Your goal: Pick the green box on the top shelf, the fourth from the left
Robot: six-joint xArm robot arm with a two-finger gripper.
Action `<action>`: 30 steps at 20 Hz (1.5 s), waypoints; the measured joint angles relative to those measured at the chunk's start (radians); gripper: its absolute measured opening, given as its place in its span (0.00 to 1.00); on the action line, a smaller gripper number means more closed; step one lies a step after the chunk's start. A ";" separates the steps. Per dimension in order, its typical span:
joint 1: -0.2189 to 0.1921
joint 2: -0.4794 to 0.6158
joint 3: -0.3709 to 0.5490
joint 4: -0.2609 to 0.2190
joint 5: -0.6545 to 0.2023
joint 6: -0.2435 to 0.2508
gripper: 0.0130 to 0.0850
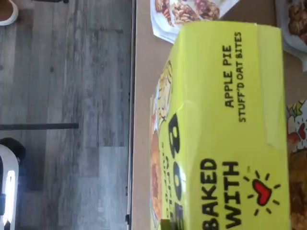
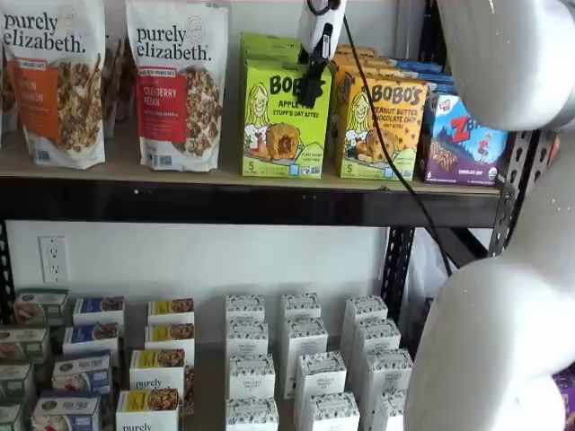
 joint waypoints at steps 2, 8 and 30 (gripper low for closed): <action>0.001 -0.003 0.003 0.002 -0.004 0.001 0.44; 0.000 -0.013 0.016 0.009 -0.021 0.002 0.28; -0.010 -0.019 -0.027 0.043 0.079 0.004 0.28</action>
